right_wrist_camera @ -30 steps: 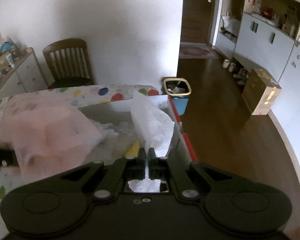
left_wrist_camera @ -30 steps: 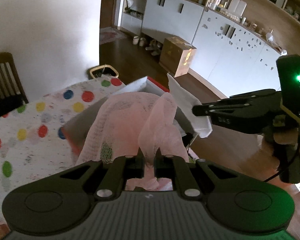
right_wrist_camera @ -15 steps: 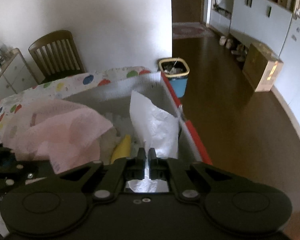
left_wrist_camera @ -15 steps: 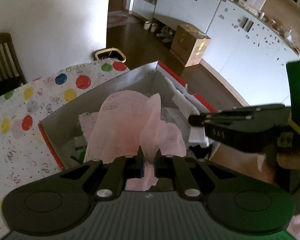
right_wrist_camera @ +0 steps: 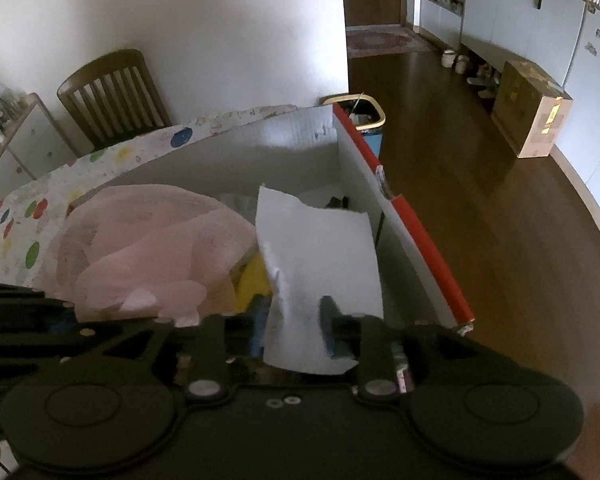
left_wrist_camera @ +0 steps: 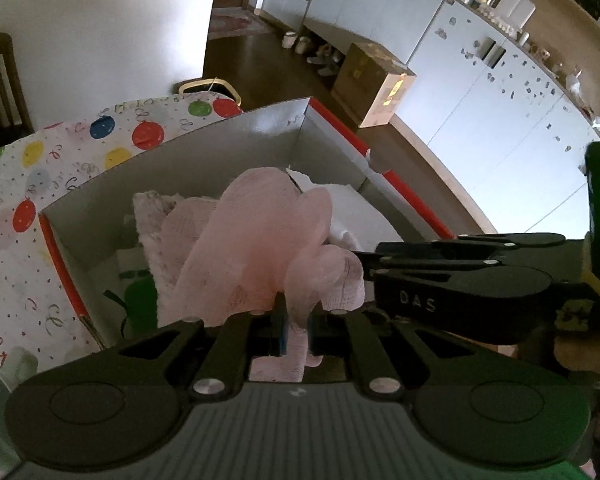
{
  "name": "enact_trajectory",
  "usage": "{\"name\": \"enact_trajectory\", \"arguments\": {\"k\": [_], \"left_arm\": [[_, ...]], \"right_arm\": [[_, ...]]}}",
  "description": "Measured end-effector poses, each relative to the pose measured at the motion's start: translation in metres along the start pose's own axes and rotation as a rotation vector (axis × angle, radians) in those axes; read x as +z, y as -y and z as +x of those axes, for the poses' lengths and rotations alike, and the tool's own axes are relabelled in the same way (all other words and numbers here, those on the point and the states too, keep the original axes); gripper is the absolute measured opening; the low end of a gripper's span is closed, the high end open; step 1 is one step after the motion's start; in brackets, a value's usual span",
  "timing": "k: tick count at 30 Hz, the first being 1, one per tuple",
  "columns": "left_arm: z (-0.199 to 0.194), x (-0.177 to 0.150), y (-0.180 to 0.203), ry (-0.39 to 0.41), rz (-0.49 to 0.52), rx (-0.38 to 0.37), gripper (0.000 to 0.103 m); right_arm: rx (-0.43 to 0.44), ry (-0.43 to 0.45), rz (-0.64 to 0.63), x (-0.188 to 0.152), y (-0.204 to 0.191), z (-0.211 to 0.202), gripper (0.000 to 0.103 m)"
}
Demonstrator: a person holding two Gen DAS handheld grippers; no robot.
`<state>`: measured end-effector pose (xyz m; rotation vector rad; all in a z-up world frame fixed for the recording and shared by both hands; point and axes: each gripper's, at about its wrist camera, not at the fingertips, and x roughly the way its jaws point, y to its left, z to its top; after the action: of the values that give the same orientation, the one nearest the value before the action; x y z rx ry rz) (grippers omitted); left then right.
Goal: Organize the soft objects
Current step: 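Open both tools to drop the puff and tissue into the box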
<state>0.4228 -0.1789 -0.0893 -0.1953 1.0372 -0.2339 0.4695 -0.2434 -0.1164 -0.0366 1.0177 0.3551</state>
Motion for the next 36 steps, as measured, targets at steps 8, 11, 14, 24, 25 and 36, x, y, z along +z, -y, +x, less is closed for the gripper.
{"name": "enact_trajectory", "arguments": {"k": [8,11,14,24,25,36], "left_arm": [[-0.016,-0.007,0.002,0.043,-0.005,-0.019,0.024],[-0.023,-0.01,0.004,0.058,-0.01,-0.029,0.03],[-0.03,-0.013,0.006,0.072,-0.013,-0.032,0.058],[-0.059,-0.026,0.01,0.152,-0.024,0.001,0.066],[-0.062,-0.027,0.009,0.163,-0.026,0.009,0.068],[-0.112,-0.045,0.003,0.289,-0.042,0.042,0.081]], "right_arm": [[0.006,0.042,0.005,-0.004,0.006,-0.023,0.041],[-0.004,0.059,-0.012,-0.007,0.004,-0.033,0.044],[-0.007,0.082,-0.024,-0.009,0.005,-0.043,0.05],[0.049,0.153,-0.015,-0.019,0.011,-0.079,0.067],[0.057,0.159,-0.015,-0.02,0.012,-0.082,0.069],[0.166,0.269,-0.063,-0.041,0.003,-0.125,0.088]]}}
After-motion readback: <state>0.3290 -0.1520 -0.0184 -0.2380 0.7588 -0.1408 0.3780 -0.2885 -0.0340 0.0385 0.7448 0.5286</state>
